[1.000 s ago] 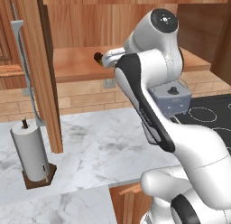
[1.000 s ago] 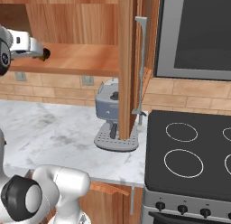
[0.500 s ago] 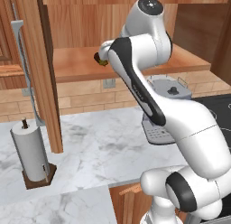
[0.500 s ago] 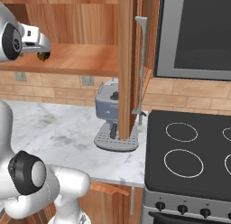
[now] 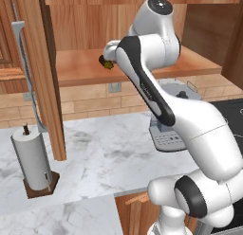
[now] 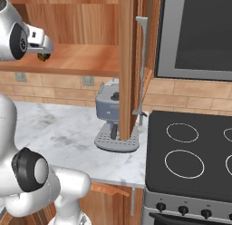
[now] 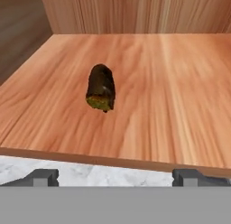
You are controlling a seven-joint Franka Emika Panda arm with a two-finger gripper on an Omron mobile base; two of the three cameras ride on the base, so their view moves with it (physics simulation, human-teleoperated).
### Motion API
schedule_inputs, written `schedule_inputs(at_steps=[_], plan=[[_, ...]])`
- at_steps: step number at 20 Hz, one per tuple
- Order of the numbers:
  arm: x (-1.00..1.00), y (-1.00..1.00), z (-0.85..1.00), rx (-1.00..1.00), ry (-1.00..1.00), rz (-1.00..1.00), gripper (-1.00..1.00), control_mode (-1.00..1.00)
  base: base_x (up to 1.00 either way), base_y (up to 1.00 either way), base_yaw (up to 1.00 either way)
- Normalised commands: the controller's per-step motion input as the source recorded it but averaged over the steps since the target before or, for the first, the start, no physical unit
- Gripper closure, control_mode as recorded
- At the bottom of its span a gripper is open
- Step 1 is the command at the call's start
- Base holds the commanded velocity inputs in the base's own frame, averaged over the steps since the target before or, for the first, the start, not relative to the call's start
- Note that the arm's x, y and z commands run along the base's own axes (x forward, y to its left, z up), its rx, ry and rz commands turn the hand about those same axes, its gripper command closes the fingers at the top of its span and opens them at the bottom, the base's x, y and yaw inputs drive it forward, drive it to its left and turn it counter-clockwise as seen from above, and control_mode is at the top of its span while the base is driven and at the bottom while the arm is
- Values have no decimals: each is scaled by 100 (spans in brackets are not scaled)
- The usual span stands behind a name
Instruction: Pick the sweet potatos from the cabinet and place them in one bowl. Pick the potato from the sink and place it in the other bowl.
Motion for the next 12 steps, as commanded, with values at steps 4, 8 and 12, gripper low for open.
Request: schedule_inputs(at_steps=[4,8,12], plan=[[14,0,0,15,0,0,-100,-100,0,0,0],[0,0,-1,0,0,0,-100,-100,0,0,0],[20,2,-5,0,0,0,-100,-100,0,0,0]])
